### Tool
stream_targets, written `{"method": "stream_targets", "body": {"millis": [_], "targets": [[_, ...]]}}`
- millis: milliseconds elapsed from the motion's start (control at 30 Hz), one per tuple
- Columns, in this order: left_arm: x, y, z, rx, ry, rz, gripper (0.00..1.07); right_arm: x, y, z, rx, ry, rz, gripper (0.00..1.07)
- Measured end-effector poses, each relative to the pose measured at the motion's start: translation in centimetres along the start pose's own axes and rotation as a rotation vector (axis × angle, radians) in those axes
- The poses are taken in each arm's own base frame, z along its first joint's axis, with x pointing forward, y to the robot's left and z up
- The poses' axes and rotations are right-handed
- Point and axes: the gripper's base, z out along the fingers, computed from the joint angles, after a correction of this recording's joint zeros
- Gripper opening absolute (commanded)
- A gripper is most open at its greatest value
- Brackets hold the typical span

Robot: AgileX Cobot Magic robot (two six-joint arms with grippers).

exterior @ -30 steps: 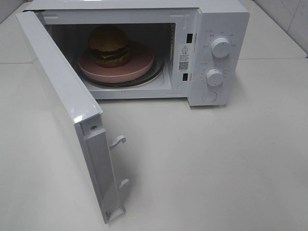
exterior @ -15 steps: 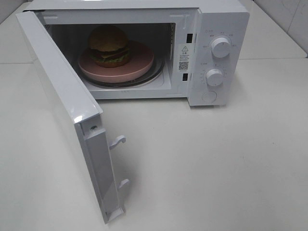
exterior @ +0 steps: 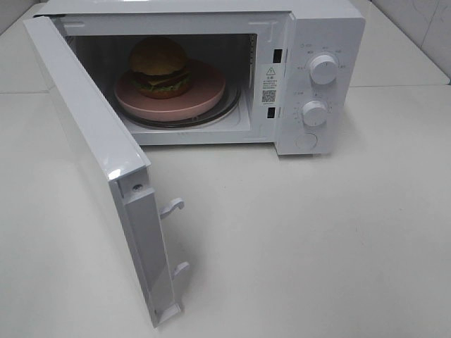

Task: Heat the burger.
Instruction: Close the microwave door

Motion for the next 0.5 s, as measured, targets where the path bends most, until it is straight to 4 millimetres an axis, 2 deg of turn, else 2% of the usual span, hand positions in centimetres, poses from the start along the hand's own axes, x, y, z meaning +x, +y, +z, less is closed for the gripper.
{"method": "stream_targets", "body": {"millis": [500], "targets": [[-0.19, 0.08, 0.33, -0.009, 0.024, 0.005, 1.01, 0.00, 0.00, 0.00, 0.000, 0.000, 0.000, 0.55]]}}
